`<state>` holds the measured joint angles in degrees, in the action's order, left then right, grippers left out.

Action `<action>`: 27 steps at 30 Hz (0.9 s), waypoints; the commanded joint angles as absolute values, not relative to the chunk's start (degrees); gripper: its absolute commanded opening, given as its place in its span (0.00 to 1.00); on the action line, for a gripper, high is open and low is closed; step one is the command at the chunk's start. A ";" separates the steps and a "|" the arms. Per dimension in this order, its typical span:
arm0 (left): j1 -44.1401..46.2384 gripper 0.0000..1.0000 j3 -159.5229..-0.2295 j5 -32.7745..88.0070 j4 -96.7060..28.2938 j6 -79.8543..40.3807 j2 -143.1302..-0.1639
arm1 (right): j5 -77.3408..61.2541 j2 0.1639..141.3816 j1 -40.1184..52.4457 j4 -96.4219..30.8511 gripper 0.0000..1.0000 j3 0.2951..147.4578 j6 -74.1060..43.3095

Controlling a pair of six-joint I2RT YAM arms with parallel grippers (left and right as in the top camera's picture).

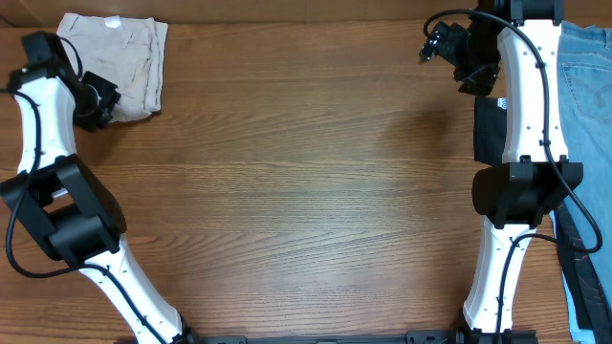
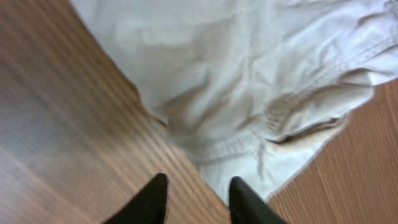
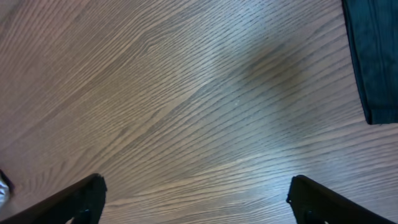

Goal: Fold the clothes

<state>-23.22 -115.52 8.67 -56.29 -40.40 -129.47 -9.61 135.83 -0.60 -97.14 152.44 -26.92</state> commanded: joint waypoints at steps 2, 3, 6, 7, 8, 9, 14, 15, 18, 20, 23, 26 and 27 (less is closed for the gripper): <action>-22.90 0.52 -121.69 6.44 -61.78 -37.74 -129.58 | -9.06 134.58 -0.34 -97.03 1.00 153.32 -26.61; -22.90 0.58 -122.98 6.39 -63.53 -37.34 -129.58 | -9.06 134.58 -0.34 -97.03 1.00 153.32 -26.61; -22.90 0.61 -126.17 6.46 -67.29 -35.79 -129.56 | -9.02 134.58 -0.34 -96.79 1.00 153.34 -26.59; -22.90 0.61 -127.33 6.46 -68.49 -35.07 -129.56 | -9.02 134.58 -0.49 -96.55 1.00 153.36 -26.59; -22.90 0.61 -128.73 6.46 -69.80 -34.06 -129.51 | -9.04 134.54 -0.80 -96.23 1.00 153.49 -26.61; -22.90 0.61 -130.08 6.48 -70.96 -33.06 -129.45 | -9.06 134.41 -1.23 -95.88 1.00 153.51 -26.61; -22.74 0.61 -137.93 8.49 -77.45 -26.68 -128.35 | -9.02 132.05 -4.99 -95.94 1.00 153.51 -26.59; -22.74 0.61 -139.33 9.58 -78.59 -25.10 -127.76 | -9.02 131.37 -6.00 -95.96 1.00 153.51 -26.59; -22.61 0.61 -142.58 14.22 -80.82 -20.53 -125.05 | -8.80 129.60 -9.65 -95.94 1.00 153.51 -26.61; -22.37 0.61 -143.61 17.43 -81.25 -17.74 -122.78 | -8.84 128.81 -12.56 -96.36 1.00 153.51 -26.61; -21.61 0.62 -143.76 21.30 -81.19 -13.08 -118.26 | -8.82 128.68 -16.93 -97.06 1.00 153.47 -26.59; -20.10 0.66 -143.76 24.12 -81.19 -8.60 -114.10 | -7.66 128.68 -20.78 -97.06 1.00 153.34 -26.57; -19.29 0.70 -143.76 24.49 -81.14 -7.86 -112.71 | -6.90 128.70 -21.85 -97.03 1.00 153.34 -26.59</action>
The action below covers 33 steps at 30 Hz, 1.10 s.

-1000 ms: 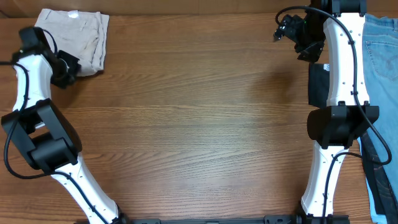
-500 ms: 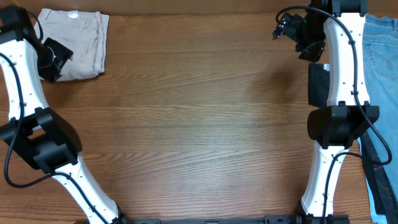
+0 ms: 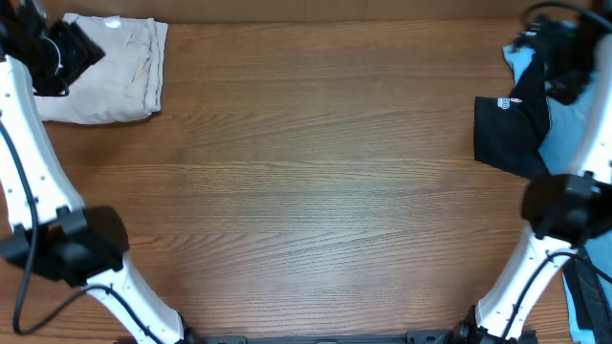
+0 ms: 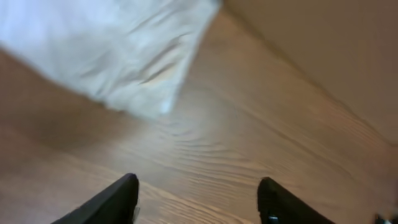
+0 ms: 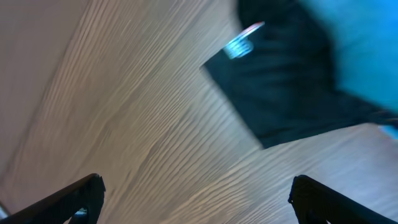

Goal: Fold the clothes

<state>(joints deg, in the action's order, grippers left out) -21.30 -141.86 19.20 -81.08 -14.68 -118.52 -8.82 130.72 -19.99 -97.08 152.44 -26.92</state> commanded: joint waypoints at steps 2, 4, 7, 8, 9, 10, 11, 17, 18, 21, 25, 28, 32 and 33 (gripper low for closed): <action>-17.54 0.84 -143.76 24.71 -81.19 -6.37 -110.61 | -6.00 128.70 -23.75 -97.03 1.00 153.34 -26.55; -15.73 0.99 -143.76 24.71 -81.23 -5.72 -108.95 | -5.85 128.70 -25.47 -97.03 1.00 153.34 -26.57; -13.02 1.00 -143.76 24.71 -81.06 -5.30 -107.09 | -5.85 128.70 -27.40 -97.01 1.00 153.34 -26.57; -12.27 1.00 -143.76 24.67 -80.79 -5.26 -106.72 | -5.85 128.70 -28.01 -97.03 1.00 153.34 -26.59; -11.68 1.00 -143.76 24.69 -80.58 -5.30 -106.56 | -5.87 128.70 -28.40 -97.03 1.00 153.34 -26.57; -11.22 1.00 -143.76 24.69 -80.36 -5.32 -106.54 | -6.04 128.68 -28.73 -97.06 1.00 153.34 -26.57; -10.83 1.00 -143.76 24.71 -80.18 -5.34 -106.59 | -6.24 128.68 -29.04 -97.06 1.00 153.34 -26.57; -10.09 1.00 -143.74 27.49 -81.03 -5.34 -106.80 | -11.62 128.68 -29.23 -97.03 1.00 153.34 -22.44; -10.09 1.00 -143.74 28.36 -81.03 -5.37 -106.80 | -12.21 128.68 -29.23 -97.06 1.00 153.34 -22.46; -10.09 1.00 -143.74 28.64 -81.06 -5.34 -106.80 | -12.82 128.68 -29.23 -97.06 1.00 153.34 -21.98; -10.09 1.00 -143.74 30.06 -83.64 -4.80 -106.80 | -21.63 128.46 -29.21 -97.06 1.00 153.34 -16.64; -10.09 1.00 -143.74 30.06 -84.03 -4.47 -106.80 | -29.04 126.93 -29.19 -97.08 1.00 153.34 -16.43; -10.09 1.00 -143.72 29.61 -84.01 -4.47 -106.87 | -30.50 121.95 -27.66 -97.08 1.00 153.34 -15.94; -10.09 1.00 -143.72 29.41 -84.01 -4.45 -106.87 | -29.89 120.33 -26.92 -97.08 1.00 153.34 -15.86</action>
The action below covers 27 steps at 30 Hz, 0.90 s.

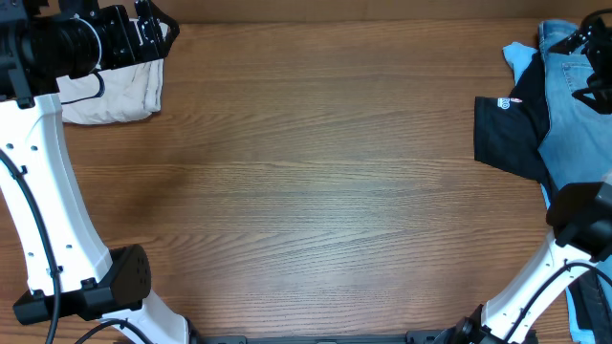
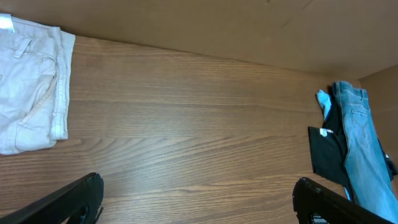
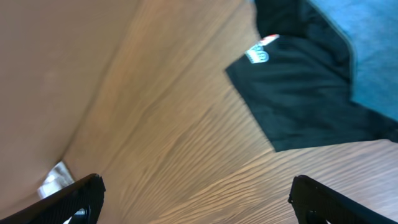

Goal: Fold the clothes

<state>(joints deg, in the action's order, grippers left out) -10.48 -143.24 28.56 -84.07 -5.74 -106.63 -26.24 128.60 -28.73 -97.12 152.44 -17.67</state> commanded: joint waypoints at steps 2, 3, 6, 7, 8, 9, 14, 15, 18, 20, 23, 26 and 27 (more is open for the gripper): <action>-10.09 1.00 -143.72 29.43 -84.01 -4.45 -106.87 | -28.77 116.71 -24.88 -97.08 1.00 153.34 -14.68; -10.09 1.00 -143.72 29.43 -84.01 -4.47 -106.87 | -27.42 114.43 -23.46 -97.08 1.00 153.34 -14.57; -10.09 1.00 -143.72 29.43 -84.01 -4.47 -106.87 | -20.58 108.66 -18.57 -97.06 1.00 153.29 -14.57; -10.09 1.00 -143.72 29.43 -84.01 -4.47 -106.87 | -17.52 106.48 -16.36 -97.06 1.00 153.05 -14.61; -10.09 1.00 -143.72 29.41 -84.01 -4.47 -106.87 | -15.29 104.38 -14.13 -97.06 1.00 152.57 -14.72; -10.09 1.00 -143.72 29.43 -84.01 -4.47 -106.87 | -14.31 102.59 -12.25 -97.06 1.00 152.00 -14.74; -10.09 1.00 -143.72 29.43 -84.01 -4.47 -106.87 | -13.74 95.13 -3.86 -97.06 1.00 147.79 -14.76; -10.09 1.00 -143.72 29.43 -84.01 -4.45 -106.87 | -13.76 94.26 -2.57 -97.06 1.00 147.06 -14.83; -10.09 1.00 -143.72 29.43 -84.01 -4.47 -106.87 | -14.94 92.90 0.78 -97.06 1.00 145.64 -15.00; -10.09 1.00 -143.72 29.43 -84.01 -4.47 -106.87 | -17.39 92.90 2.28 -97.06 1.00 145.64 -14.98; -10.09 1.00 -143.72 29.41 -84.01 -4.47 -106.87 | -19.51 93.10 3.40 -97.03 1.00 145.56 -14.98; -10.09 1.00 -143.72 29.43 -84.01 -4.47 -106.87 | -19.66 93.17 3.53 -97.03 1.00 145.56 -15.00; -10.09 1.00 -143.72 29.43 -84.01 -4.47 -106.87 | -19.66 93.17 3.53 -97.03 1.00 145.56 -14.98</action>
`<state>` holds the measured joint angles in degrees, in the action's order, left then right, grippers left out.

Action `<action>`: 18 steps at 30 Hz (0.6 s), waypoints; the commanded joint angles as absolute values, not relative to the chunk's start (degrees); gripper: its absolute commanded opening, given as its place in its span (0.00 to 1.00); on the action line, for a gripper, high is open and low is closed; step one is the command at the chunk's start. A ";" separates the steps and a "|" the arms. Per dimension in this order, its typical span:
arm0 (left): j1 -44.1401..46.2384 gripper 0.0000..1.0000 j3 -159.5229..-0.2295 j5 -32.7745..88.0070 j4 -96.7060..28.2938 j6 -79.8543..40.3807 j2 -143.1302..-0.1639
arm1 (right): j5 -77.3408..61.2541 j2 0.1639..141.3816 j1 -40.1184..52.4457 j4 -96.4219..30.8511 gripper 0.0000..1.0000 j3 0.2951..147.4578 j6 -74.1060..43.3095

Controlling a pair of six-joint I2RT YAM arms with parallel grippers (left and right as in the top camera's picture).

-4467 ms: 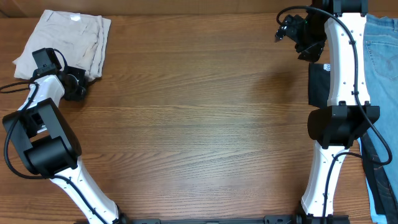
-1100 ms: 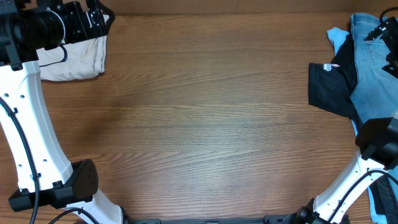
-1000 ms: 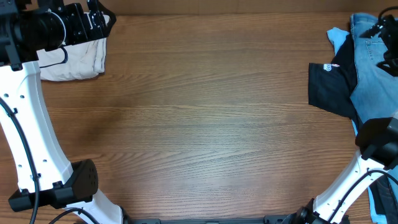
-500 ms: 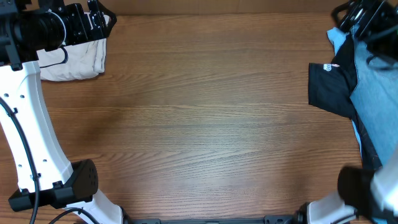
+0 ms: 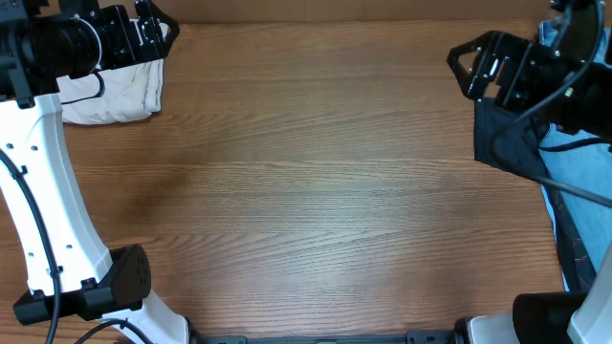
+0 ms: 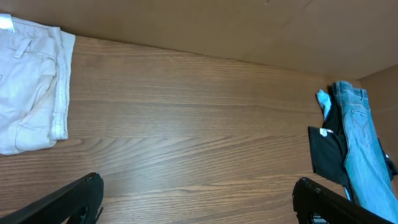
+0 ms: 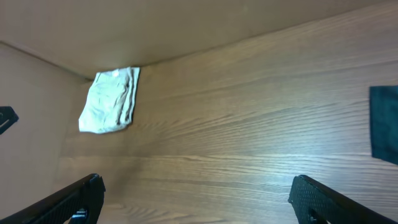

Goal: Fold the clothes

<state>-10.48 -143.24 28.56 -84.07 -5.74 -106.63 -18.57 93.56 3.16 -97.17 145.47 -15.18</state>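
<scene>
A folded beige garment [image 5: 110, 91] lies at the table's far left corner; it also shows as the beige garment [image 6: 28, 93] and the beige garment [image 7: 111, 99]. A black garment [image 5: 505, 143] lies at the right edge, partly under my right arm, with blue jeans [image 5: 585, 143] beside it. The left wrist view shows the black garment [image 6: 325, 152] and jeans [image 6: 359, 140] too. My left gripper [image 5: 153, 24] hangs high over the beige garment, open and empty [image 6: 196, 205]. My right gripper [image 5: 470, 62] is raised over the black garment, open and empty [image 7: 196, 199].
A brown wooden table [image 5: 316, 191] spans the overhead view. A tan wall [image 6: 249, 25] runs along its far edge. More blue and dark cloth [image 5: 579, 277] lies along the right edge near the front.
My right arm has moved from the far right edge to high over the table's right side, its camera now facing the whole table. The left arm has not moved.
My left gripper sat low at the beige garment with its fingers close together, and the right was open near the black garment. Then both were open and lifted away. The left then stood high over the corner, and now the right is high as well.
</scene>
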 commanded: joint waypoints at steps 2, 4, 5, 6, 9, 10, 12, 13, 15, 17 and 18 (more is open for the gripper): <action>-10.09 1.00 -143.72 29.43 -84.01 -4.47 -106.87 | -19.59 93.17 3.53 -97.03 1.00 145.56 -14.98; -10.09 1.00 -143.72 29.43 -84.01 -4.47 -106.87 | -19.62 93.30 3.53 -97.03 1.00 145.56 -14.98; -10.09 1.00 -143.72 29.43 -84.01 -4.47 -106.87 | -19.62 93.30 3.53 -97.03 1.00 145.56 -14.98; -10.09 1.00 -143.72 29.43 -84.01 -4.47 -106.87 | -19.59 93.27 3.53 -97.03 1.00 145.56 -14.96; -10.09 1.00 -143.72 29.43 -84.01 -4.47 -106.87 | -19.53 93.27 3.53 -97.03 1.00 145.56 -14.92; -10.09 1.00 -143.72 29.43 -84.01 -4.47 -106.87 | -19.53 93.27 3.53 -97.03 1.00 145.56 -14.92; -10.09 1.00 -143.72 29.43 -84.01 -4.47 -106.87 | -19.05 93.27 3.53 -97.03 1.00 145.56 -14.92; -10.09 1.00 -143.72 29.43 -84.01 -4.47 -106.87 | -18.61 93.27 3.53 -97.03 1.00 145.56 -14.90; -10.09 1.00 -143.72 29.43 -84.01 -4.47 -106.87 | -17.30 93.27 3.53 -97.03 1.00 145.56 -14.52; -10.09 1.00 -143.72 29.43 -84.01 -4.47 -106.87 | -16.23 93.38 3.53 -97.03 1.00 145.43 -13.54; -10.09 1.00 -143.72 29.43 -84.01 -4.47 -106.87 | -15.97 93.38 3.53 -97.03 1.00 145.23 -12.67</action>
<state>-10.48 -143.24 28.56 -84.07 -5.74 -106.63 -17.76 93.67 3.16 -97.19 145.36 -14.66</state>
